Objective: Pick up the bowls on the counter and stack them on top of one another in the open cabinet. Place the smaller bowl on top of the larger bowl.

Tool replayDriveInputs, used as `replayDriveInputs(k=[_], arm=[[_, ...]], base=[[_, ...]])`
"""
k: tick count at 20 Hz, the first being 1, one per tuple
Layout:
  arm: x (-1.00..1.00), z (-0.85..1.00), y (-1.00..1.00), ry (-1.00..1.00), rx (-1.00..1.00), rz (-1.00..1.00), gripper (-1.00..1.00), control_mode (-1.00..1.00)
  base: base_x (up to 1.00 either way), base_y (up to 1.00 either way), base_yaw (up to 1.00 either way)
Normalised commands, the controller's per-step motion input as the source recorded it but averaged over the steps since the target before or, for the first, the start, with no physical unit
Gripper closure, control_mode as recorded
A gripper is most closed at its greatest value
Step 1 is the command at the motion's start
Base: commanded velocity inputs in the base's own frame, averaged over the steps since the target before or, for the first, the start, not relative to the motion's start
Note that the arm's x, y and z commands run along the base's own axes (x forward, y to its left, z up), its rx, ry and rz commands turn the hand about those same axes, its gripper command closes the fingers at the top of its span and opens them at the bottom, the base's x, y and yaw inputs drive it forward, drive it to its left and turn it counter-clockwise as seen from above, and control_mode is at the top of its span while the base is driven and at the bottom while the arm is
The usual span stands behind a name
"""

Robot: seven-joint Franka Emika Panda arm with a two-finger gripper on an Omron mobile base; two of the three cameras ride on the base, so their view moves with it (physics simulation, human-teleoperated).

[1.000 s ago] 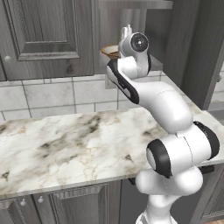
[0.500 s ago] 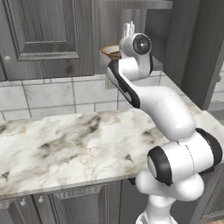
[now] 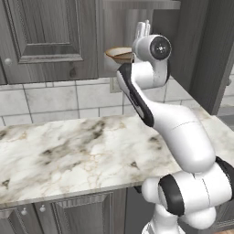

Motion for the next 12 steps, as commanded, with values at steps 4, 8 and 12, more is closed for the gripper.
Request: replayDriveInputs(k=[4,8,12], arm=[[-0.62,0.01,-0.06,-0.04,-0.04,0.0,-1.0,-1.0],[-0.62,0.0,-0.04,-0.05,-0.05,0.0,-1.0,-1.0],[-0.62,0.0,-0.05,-0.03,-0.03,0.0,-1.0,-1.0]], base=[[0.0,0.0,0.0],[0.0,0.0,0.0],[0.0,0.0,0.0]])
